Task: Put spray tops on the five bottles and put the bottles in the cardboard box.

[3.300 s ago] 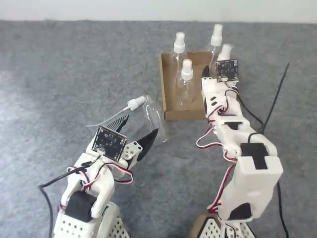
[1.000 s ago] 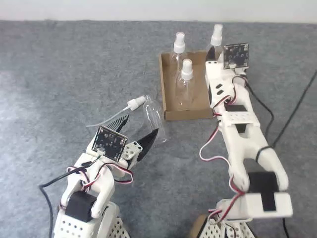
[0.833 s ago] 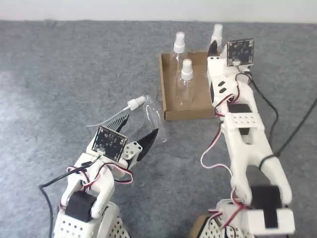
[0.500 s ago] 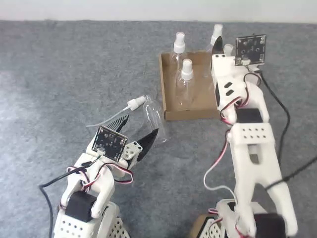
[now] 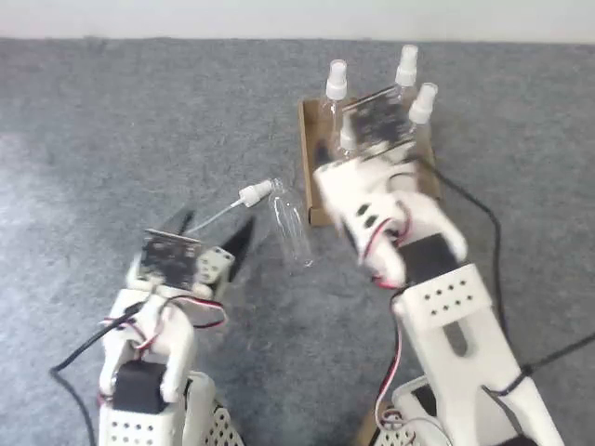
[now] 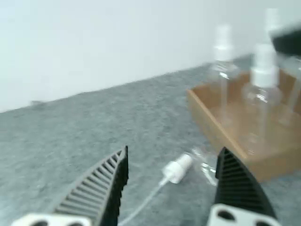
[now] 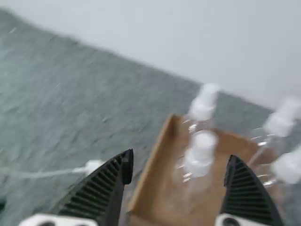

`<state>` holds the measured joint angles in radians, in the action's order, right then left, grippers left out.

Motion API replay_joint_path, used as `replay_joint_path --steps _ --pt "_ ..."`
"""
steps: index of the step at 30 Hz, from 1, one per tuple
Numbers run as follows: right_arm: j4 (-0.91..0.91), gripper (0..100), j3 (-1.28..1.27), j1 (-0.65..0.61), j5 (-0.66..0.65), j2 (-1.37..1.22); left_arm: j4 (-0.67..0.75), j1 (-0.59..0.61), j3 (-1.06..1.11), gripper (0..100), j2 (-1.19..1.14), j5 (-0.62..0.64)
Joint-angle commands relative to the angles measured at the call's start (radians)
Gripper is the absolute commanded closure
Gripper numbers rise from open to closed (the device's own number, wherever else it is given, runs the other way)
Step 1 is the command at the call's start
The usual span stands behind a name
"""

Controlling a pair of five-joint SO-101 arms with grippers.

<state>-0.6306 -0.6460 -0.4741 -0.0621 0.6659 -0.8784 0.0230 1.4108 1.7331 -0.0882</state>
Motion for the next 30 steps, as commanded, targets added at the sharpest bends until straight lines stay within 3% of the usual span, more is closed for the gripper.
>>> replay_joint_path --steps 1,7,11,16,30 --pt "-0.091 73.4 0.057 -0.128 0.000 0.039 -0.072 0.192 -0.067 72 0.002 -0.008" --pt "-0.097 73.4 0.060 -0.300 0.114 -0.094 -0.135 0.433 0.001 72 0.000 -0.120" --pt "-0.045 73.4 0.091 -0.326 0.155 -0.277 -0.106 0.535 0.120 72 0.008 -0.160" --pt "-0.048 73.5 0.150 -0.318 0.219 -0.473 0.031 0.557 0.283 72 0.002 -0.169" --pt "-0.050 73.5 0.147 -0.251 0.245 -0.565 0.005 0.574 0.278 72 0.006 -0.167"
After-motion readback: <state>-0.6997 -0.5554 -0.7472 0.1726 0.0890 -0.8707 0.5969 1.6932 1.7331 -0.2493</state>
